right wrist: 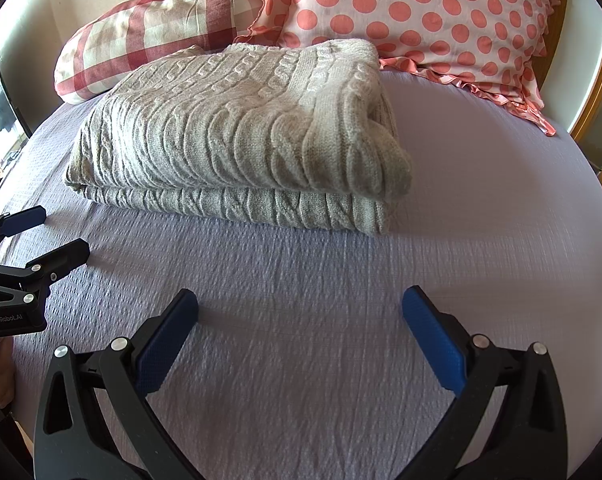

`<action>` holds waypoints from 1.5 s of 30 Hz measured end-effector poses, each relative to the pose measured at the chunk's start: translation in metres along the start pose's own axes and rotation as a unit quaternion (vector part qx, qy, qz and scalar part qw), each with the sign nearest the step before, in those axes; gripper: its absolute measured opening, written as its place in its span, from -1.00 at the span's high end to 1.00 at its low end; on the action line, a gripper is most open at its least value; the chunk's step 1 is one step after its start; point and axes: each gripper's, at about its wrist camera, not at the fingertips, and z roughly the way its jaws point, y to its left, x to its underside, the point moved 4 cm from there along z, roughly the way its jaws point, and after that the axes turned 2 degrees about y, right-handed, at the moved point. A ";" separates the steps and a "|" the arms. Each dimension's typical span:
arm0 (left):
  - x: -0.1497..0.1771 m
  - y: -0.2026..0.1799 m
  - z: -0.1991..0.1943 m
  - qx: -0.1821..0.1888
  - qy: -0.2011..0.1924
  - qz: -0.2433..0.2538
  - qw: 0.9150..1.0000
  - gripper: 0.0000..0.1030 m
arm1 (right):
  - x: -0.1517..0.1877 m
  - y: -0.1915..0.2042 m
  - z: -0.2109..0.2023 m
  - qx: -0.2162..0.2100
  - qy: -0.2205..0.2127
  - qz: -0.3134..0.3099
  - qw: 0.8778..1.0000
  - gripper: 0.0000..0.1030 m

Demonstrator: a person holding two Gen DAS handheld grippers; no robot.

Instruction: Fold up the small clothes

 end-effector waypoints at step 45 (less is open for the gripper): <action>-0.003 -0.001 0.001 0.004 0.014 0.003 1.000 -0.97 | 0.000 0.000 0.000 0.000 0.000 0.001 1.000 -0.97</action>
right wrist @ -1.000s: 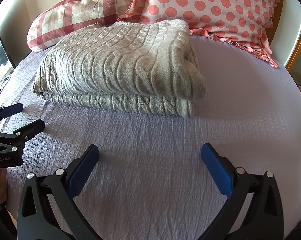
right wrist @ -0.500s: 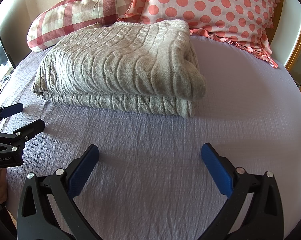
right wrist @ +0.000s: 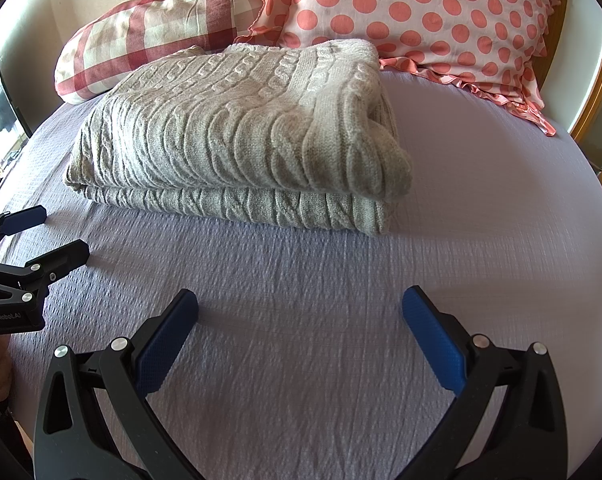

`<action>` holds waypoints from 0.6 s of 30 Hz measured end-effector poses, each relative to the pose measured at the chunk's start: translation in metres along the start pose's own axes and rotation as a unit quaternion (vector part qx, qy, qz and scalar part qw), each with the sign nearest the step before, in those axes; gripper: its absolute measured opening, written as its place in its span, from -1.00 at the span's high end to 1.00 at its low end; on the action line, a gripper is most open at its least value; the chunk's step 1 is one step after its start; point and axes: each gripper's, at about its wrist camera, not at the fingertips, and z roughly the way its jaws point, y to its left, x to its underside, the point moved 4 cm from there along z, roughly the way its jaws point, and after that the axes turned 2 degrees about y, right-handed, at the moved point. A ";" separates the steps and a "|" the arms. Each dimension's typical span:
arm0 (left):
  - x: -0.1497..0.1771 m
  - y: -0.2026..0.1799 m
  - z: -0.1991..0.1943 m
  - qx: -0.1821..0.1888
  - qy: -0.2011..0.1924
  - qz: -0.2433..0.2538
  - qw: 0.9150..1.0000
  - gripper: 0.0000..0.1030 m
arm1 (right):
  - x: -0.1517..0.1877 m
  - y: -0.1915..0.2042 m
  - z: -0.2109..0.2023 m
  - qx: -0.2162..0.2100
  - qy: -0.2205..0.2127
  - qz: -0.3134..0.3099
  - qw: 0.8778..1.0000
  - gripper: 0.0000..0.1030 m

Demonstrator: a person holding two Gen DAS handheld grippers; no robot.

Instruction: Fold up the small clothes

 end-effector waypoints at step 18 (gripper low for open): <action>0.000 0.001 0.000 0.001 0.001 0.001 1.000 -0.97 | 0.000 0.000 0.000 0.000 0.000 0.000 1.000 -0.97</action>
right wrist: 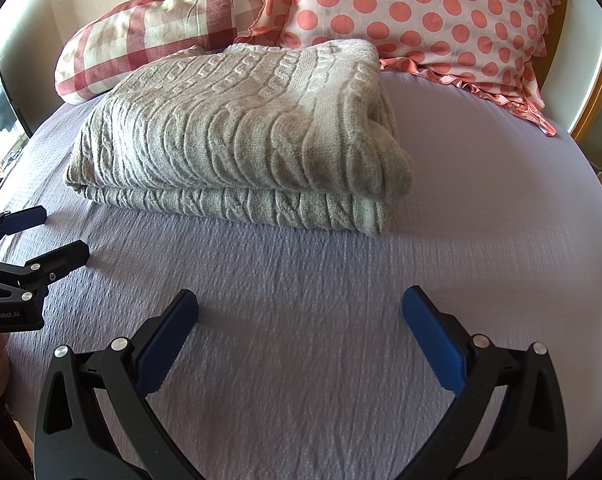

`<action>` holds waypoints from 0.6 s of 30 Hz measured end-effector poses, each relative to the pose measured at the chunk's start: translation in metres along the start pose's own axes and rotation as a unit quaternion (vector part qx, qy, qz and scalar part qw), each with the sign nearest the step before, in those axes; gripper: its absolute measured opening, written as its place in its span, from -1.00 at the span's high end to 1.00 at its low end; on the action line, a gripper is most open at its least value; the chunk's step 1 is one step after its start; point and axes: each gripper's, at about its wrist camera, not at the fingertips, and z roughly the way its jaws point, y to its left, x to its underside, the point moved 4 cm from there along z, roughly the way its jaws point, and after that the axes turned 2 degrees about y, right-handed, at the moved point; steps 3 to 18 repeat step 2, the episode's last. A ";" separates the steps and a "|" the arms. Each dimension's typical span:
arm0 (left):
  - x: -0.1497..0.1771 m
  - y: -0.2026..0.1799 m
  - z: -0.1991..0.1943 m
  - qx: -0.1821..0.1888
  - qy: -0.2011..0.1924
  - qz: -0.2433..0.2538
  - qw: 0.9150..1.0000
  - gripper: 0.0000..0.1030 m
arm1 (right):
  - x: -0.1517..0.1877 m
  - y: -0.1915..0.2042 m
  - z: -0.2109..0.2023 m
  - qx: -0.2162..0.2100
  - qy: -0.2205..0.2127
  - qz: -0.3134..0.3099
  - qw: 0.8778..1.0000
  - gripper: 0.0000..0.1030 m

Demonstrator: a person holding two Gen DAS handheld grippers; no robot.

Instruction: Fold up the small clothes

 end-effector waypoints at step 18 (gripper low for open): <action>0.001 0.000 -0.001 -0.001 -0.003 -0.001 1.000 -0.97 | 0.000 0.000 0.000 0.000 0.000 0.000 1.000 -0.97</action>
